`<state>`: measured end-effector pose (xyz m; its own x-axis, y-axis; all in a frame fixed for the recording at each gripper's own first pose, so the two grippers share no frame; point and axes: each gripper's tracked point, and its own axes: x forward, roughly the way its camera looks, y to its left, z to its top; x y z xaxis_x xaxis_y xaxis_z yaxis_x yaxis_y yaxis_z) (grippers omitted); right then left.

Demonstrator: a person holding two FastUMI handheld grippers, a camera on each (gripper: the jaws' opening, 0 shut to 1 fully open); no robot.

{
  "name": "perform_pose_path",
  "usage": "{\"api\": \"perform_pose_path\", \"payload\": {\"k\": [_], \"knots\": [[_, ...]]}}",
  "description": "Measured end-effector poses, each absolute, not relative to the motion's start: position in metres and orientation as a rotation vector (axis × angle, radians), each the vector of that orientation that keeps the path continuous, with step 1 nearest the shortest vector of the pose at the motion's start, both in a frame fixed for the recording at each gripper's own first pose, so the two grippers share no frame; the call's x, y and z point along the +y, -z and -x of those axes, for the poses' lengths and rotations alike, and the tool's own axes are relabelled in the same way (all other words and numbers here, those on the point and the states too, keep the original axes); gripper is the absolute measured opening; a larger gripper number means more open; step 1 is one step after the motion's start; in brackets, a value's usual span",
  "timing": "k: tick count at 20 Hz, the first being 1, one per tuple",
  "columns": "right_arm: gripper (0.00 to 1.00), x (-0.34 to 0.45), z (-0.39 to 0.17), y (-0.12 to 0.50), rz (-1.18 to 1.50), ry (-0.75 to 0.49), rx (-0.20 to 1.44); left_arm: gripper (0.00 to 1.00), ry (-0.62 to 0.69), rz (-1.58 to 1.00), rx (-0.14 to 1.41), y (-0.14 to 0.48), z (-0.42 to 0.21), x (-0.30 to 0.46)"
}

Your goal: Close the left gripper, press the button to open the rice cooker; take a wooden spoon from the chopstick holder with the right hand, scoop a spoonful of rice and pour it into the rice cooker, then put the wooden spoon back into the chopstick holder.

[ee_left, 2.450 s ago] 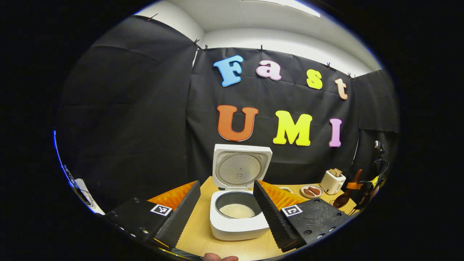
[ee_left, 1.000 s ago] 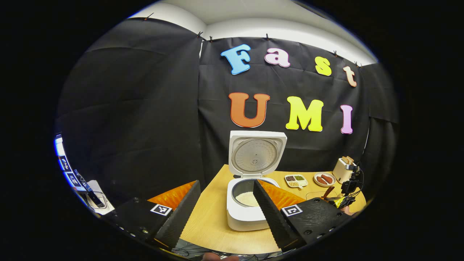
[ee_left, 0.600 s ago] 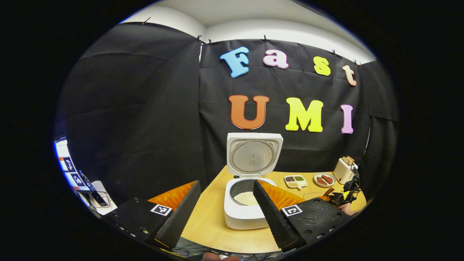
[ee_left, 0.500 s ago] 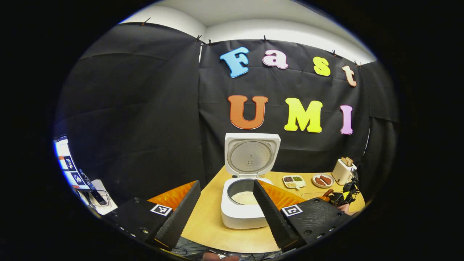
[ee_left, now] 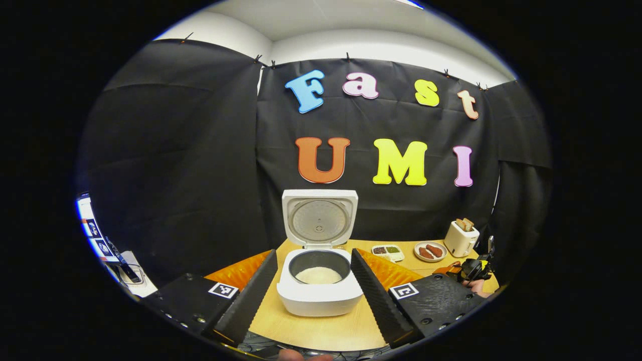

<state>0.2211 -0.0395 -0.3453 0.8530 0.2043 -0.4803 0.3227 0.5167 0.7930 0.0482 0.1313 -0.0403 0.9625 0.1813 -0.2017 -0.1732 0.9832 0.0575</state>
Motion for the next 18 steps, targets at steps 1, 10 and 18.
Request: {"api": "perform_pose_path", "payload": {"k": [1,10,18], "knots": [[0.1,-0.043,-0.222,0.335,-1.035,0.066,0.559,0.94,-0.172,-0.035,0.198,0.038,-0.049,0.127],[0.1,0.001,-0.242,0.209,-1.014,-0.088,0.438,0.94,-0.168,-0.065,0.136,0.026,-0.034,0.129],[0.1,0.148,-0.281,0.158,-0.936,-0.277,0.476,0.94,-0.214,-0.06,0.047,0.006,-0.001,0.171]]}}
